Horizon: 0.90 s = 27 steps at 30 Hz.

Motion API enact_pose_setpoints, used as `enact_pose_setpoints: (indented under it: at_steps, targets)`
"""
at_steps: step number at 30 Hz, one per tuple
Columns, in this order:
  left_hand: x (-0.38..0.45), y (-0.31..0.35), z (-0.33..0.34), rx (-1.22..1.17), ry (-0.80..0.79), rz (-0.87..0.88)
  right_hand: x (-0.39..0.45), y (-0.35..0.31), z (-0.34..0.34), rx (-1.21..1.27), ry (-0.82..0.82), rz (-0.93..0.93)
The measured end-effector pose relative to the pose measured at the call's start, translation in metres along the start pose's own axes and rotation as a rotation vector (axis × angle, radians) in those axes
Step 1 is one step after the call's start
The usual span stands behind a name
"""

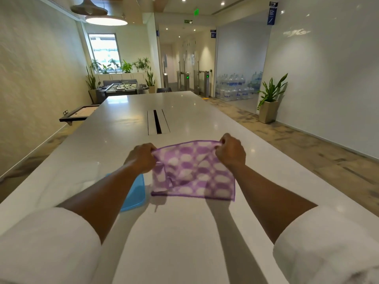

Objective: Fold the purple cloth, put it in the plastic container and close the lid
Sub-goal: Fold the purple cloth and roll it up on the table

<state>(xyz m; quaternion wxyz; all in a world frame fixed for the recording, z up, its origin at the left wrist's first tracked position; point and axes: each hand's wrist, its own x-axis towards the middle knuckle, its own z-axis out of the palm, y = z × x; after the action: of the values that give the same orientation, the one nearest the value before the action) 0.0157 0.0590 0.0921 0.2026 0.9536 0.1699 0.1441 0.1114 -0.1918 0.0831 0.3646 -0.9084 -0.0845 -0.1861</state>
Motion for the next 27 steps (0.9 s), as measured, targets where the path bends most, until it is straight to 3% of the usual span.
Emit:
enact_pose_setpoints:
  at_steps: [8, 13, 16, 20, 27]
  targets:
    - [0.010, -0.018, -0.035, -0.023, 0.128, -0.110, 0.024, -0.005, -0.030, 0.449, 0.120, 0.087]
    - [0.007, -0.015, -0.039, -0.133, 0.091, -0.027, 0.027, -0.008, -0.033, 0.612, 0.287, 0.057]
    - [0.000, -0.005, -0.044, -0.173, -0.088, -0.028, 0.031, -0.010, -0.038, 0.577, 0.344, 0.056]
    - [-0.010, 0.005, -0.048, -0.013, -0.431, -0.010, 0.034, -0.007, -0.042, 0.338, 0.335, 0.151]
    - [-0.021, -0.018, -0.036, 0.058, -0.750, -0.181, 0.024, 0.018, -0.037, -0.042, 0.006, 0.397]
